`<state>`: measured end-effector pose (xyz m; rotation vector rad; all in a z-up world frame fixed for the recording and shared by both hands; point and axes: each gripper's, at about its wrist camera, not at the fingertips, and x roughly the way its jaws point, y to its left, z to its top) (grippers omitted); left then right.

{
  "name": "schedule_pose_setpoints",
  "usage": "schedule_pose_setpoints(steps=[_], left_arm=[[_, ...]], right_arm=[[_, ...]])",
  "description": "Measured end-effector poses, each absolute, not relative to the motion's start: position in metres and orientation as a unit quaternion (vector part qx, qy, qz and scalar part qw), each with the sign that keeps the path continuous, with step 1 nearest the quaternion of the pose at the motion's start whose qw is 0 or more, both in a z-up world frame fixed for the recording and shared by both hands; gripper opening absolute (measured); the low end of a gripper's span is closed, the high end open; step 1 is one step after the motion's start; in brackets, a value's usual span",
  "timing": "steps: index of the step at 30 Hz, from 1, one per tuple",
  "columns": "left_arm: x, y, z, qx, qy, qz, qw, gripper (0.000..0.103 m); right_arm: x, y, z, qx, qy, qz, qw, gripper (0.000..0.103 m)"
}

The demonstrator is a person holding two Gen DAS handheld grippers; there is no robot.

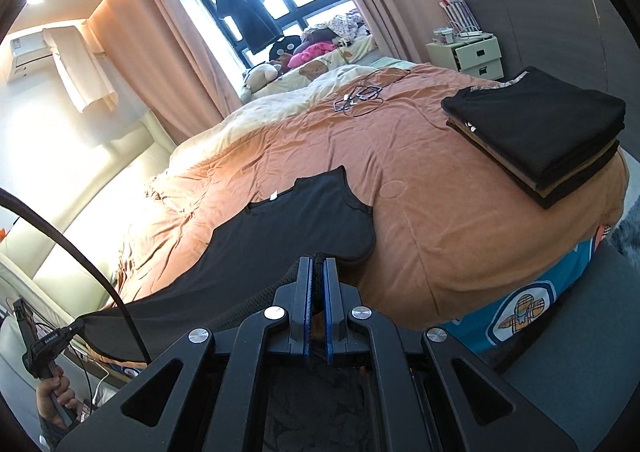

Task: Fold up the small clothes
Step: 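Lift the shirt's side edges with both grippers and fold them inward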

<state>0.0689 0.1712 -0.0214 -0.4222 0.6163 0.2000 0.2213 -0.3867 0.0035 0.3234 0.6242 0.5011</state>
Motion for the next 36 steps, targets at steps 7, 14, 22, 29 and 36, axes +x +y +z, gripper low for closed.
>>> schedule_pose_setpoints(steps=[7,14,22,29,36], left_arm=[[0.103,0.181,-0.027,-0.199,0.31,0.103,0.924,0.005],[0.152,0.195,-0.035,-0.2,0.322,0.119,0.918,0.005],[0.208,0.22,-0.057,-0.22,0.34,0.13,0.905,0.005],[0.264,0.24,-0.081,-0.226,0.371,0.132,0.891,0.005],[0.318,0.252,-0.106,-0.222,0.404,0.129,0.878,0.005]], right_arm=[[0.253,-0.371,0.012,0.154,0.308,0.244,0.906,0.001],[0.305,-0.349,0.019,0.142,0.314,0.249,0.905,0.001],[0.373,-0.312,0.022,0.112,0.338,0.249,0.901,0.001],[0.432,-0.278,0.017,0.092,0.358,0.241,0.897,0.001],[0.481,-0.257,0.005,0.081,0.378,0.228,0.894,0.001]])
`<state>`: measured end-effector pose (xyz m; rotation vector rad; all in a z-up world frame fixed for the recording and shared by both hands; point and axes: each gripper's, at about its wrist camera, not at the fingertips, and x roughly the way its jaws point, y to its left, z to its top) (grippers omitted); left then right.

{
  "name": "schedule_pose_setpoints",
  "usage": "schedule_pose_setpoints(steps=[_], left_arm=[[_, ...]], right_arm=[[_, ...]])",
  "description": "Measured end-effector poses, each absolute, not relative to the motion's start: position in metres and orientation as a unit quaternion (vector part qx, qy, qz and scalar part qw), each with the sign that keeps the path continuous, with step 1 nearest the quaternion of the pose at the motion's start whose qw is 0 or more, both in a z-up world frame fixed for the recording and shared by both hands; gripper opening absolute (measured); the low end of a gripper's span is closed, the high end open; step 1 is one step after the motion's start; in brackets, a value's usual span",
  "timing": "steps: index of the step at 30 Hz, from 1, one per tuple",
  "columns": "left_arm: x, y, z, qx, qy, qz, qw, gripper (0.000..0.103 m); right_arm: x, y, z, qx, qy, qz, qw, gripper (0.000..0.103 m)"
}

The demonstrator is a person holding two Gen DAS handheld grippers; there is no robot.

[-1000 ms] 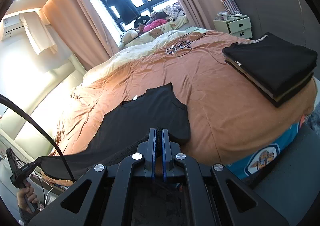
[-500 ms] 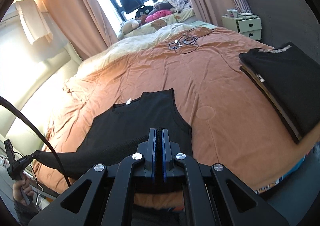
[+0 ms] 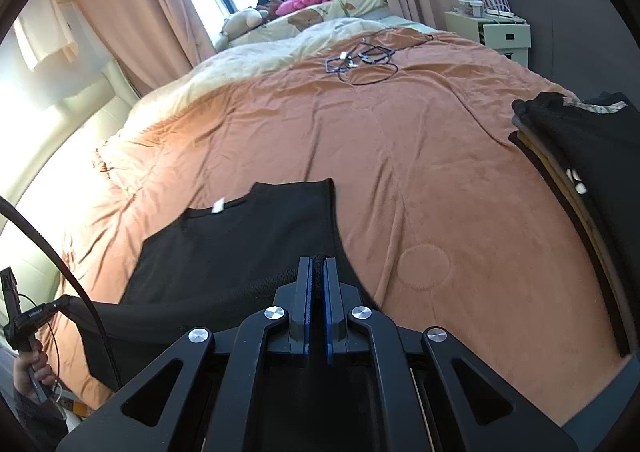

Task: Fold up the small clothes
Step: 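Lift the shirt's side edges with both grippers and fold them inward, then lay the folded side strips down and open both grippers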

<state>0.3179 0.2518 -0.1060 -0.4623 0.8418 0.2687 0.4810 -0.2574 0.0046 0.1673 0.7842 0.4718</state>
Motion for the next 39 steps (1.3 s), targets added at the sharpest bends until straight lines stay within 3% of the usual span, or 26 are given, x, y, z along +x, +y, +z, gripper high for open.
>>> schedule_pose_setpoints(steps=[15,18,19,20,21,22,24,39], left_arm=[[0.396,0.275,-0.176,-0.238,0.475,0.13,0.837,0.009],[0.398,0.276,-0.174,-0.231,0.483,0.13,0.835,0.037],[0.397,0.276,-0.171,-0.229,0.48,0.132,0.837,0.054],[0.394,0.277,-0.165,-0.226,0.471,0.134,0.842,0.066],[0.391,0.277,-0.161,-0.223,0.466,0.133,0.846,0.071],[0.389,0.276,-0.157,-0.218,0.462,0.131,0.85,0.076],[0.385,0.272,-0.151,-0.201,0.465,0.124,0.853,0.079],[0.391,0.238,-0.2,-0.054,0.587,0.099,0.802,0.083]], right_arm=[[0.564,-0.212,-0.045,0.051,0.427,0.183,0.884,0.002],[0.571,-0.205,-0.049,0.047,0.44,0.174,0.88,0.003],[0.571,-0.203,-0.048,0.047,0.44,0.177,0.879,0.004],[0.57,-0.2,-0.046,0.043,0.439,0.179,0.879,0.006],[0.569,-0.2,-0.044,0.037,0.437,0.179,0.881,0.017],[0.566,-0.2,-0.042,0.029,0.433,0.179,0.883,0.036],[0.559,-0.201,-0.037,0.017,0.424,0.181,0.887,0.063],[0.548,-0.194,-0.069,-0.058,0.483,0.186,0.853,0.067]])
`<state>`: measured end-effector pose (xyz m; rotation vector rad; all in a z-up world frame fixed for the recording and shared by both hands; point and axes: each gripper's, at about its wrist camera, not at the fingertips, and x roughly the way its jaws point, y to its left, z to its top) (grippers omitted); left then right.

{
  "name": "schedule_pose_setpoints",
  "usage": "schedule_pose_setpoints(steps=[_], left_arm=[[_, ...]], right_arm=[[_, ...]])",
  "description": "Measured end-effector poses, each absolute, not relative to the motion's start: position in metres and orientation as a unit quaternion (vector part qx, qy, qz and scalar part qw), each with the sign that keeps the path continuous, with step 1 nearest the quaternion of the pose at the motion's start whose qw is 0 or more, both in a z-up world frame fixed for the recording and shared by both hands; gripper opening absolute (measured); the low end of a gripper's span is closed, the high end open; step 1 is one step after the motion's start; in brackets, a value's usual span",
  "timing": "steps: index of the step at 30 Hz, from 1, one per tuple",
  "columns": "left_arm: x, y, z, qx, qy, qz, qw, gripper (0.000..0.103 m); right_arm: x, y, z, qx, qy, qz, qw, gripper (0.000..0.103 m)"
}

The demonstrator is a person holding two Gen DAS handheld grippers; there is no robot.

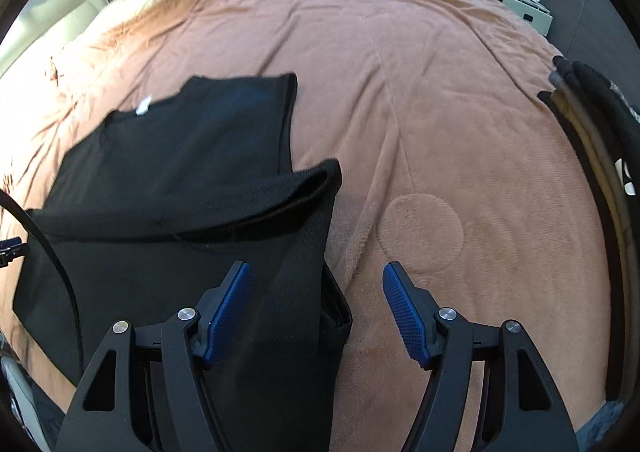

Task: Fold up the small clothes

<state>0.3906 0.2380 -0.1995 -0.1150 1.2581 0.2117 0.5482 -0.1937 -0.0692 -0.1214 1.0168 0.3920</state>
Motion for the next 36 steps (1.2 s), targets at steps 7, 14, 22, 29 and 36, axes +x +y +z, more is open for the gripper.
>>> schedule_pose_setpoints(steps=[7,14,22,29,36], left_arm=[[0.417,0.246,-0.214,-0.038,0.584,0.11,0.803,0.086],[0.447,0.264,-0.22,-0.041,0.567,0.117,0.814,0.086],[0.452,0.282,-0.216,-0.089,0.547,0.102,0.826,0.07],[0.448,0.292,-0.209,-0.138,0.534,0.078,0.831,0.03],[0.457,0.286,-0.194,-0.13,0.519,0.079,0.841,0.006]], right_arm=[[0.577,-0.172,-0.083,-0.087,0.485,0.172,0.853,0.067],[0.611,-0.157,-0.086,-0.086,0.465,0.18,0.862,0.057],[0.624,-0.158,-0.093,-0.068,0.459,0.203,0.862,0.041],[0.619,-0.177,-0.091,-0.041,0.46,0.214,0.861,0.016],[0.615,-0.182,-0.079,-0.026,0.444,0.213,0.87,0.002]])
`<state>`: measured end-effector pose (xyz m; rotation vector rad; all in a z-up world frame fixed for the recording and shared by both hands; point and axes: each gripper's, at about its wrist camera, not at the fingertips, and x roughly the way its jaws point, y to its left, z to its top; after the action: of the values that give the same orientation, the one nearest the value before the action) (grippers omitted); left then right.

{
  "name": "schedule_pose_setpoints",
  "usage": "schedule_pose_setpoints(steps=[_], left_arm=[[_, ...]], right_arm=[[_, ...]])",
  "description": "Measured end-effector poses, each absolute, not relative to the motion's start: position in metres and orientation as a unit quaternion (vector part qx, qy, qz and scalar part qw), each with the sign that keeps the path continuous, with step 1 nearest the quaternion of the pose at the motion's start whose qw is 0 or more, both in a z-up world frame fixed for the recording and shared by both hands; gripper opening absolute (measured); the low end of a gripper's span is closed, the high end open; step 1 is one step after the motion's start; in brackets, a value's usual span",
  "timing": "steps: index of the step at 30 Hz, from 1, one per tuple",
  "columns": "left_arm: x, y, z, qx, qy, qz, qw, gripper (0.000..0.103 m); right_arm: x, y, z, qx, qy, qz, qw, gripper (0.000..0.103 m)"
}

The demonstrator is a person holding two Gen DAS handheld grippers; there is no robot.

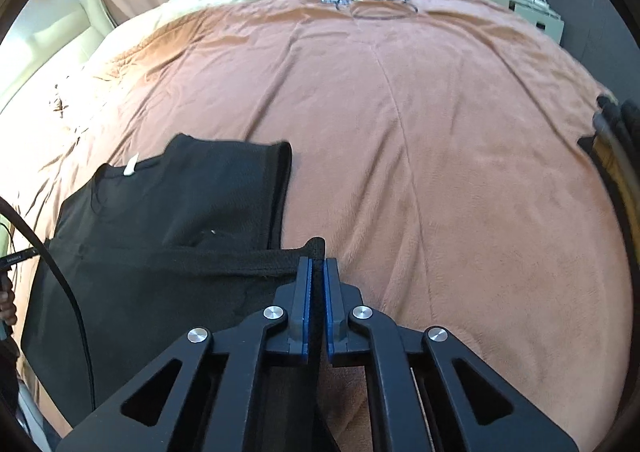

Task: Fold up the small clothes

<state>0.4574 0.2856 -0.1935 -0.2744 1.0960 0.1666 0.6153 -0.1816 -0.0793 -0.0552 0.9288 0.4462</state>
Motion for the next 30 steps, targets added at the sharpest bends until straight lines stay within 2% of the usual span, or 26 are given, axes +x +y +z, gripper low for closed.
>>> schedule_pose_setpoints(steps=[13,30], left_arm=[[0.48,0.294,-0.137,-0.099,0.472,0.1,0.87,0.006],[0.559,0.319,-0.178,-0.074,0.5,0.131,0.853,0.006]], right_arm=[[0.617,-0.168,-0.04,-0.04,0.393,0.204,0.896,0.001],[0.703,-0.112,-0.068,-0.08,0.411,0.18,0.89,0.001]])
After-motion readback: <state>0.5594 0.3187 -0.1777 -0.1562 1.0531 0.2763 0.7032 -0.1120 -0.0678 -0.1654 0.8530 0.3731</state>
